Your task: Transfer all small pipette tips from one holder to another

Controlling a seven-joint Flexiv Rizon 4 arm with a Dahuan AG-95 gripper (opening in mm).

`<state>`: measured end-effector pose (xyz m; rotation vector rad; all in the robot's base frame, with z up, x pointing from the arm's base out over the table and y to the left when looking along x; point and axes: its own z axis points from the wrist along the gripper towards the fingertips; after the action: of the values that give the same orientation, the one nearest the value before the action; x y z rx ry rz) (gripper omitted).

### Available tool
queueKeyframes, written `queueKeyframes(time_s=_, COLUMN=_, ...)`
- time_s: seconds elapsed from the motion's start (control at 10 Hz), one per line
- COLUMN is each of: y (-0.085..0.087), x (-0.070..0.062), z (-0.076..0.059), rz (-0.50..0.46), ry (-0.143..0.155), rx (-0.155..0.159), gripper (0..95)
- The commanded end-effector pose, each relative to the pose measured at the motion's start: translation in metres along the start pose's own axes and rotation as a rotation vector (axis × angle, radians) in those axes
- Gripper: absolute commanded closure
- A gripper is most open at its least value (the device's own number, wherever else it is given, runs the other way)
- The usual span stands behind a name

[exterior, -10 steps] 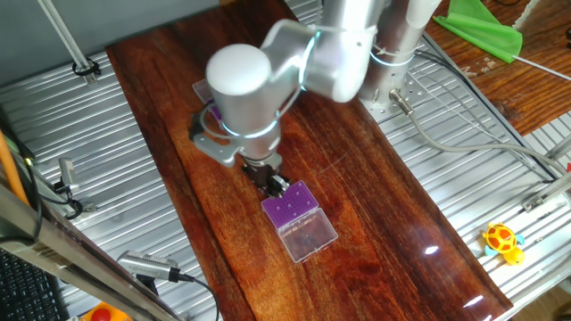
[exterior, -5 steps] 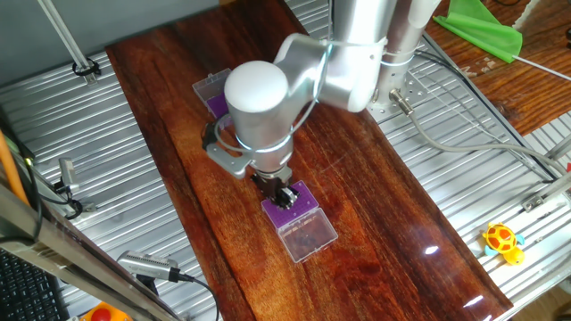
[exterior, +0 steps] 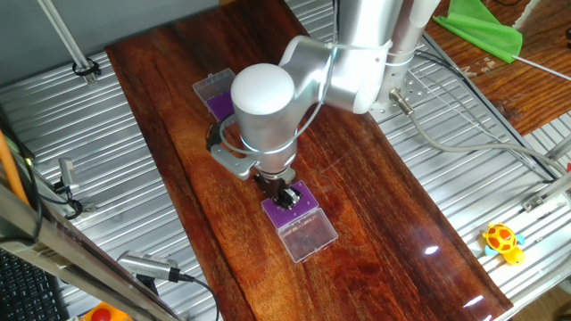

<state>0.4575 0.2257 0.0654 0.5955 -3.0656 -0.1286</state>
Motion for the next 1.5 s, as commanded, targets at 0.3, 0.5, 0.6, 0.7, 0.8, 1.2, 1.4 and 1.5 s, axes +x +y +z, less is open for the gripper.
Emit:
queueKeyframes(time_s=0.3, y=-0.001, x=0.000, z=0.006, rz=0.004, ry=-0.009, rx=0.004, gripper=95.0)
queueKeyframes(time_s=0.5, y=-0.001, x=0.000, z=0.008, rz=0.004, ry=-0.012, rx=0.005, gripper=95.0)
queueKeyframes(time_s=0.6, y=-0.001, x=0.000, z=0.008, rz=0.005, ry=-0.012, rx=0.005, gripper=76.0)
queueKeyframes(time_s=0.7, y=-0.001, x=0.000, z=0.009, rz=0.005, ry=-0.013, rx=0.005, gripper=76.0)
queueKeyframes(time_s=0.8, y=-0.002, x=0.000, z=0.010, rz=0.005, ry=-0.014, rx=0.005, gripper=76.0)
queueKeyframes(time_s=1.2, y=-0.002, x=0.000, z=0.013, rz=0.005, ry=-0.014, rx=0.008, gripper=76.0)
queueKeyframes(time_s=1.4, y=-0.002, x=0.000, z=0.013, rz=0.003, ry=-0.014, rx=0.010, gripper=95.0)
queueKeyframes(time_s=1.5, y=-0.002, x=0.000, z=0.013, rz=0.003, ry=-0.014, rx=0.011, gripper=95.0)
